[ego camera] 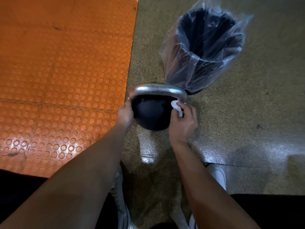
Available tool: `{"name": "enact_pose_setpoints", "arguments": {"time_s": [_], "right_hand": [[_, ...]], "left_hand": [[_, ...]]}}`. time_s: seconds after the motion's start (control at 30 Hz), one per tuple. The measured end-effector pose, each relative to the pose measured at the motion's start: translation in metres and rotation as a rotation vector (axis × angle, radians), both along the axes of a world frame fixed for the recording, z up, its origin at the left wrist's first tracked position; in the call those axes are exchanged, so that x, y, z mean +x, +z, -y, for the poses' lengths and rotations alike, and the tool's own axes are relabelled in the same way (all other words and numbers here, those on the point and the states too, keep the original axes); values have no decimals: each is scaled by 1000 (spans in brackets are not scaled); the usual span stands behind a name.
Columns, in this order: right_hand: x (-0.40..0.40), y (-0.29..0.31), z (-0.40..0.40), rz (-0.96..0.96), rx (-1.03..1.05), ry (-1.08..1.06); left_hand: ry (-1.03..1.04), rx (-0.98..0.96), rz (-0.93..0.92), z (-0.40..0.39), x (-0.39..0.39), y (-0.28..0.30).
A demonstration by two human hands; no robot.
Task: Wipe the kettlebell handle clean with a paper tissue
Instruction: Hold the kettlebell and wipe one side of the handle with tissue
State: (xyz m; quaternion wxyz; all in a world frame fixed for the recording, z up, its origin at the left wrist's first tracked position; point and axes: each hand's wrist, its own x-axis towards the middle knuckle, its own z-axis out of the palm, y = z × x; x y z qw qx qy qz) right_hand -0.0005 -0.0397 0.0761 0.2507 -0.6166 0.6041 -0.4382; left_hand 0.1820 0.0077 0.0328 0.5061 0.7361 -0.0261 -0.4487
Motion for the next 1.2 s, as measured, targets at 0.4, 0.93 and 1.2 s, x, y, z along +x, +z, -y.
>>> {"name": "enact_pose_setpoints", "arguments": {"time_s": [0.4,0.93,1.2], "right_hand": [[0,3,-2,-35,-7,41],[-17,-14,4,-178,-41,66],[-9,-13,7,-214,-114,193]], "left_hand": [[-15,-28,-20,0,0,0],[-10,10,-9,1,2,-7],[-9,0,14,3,-1,0]]}}
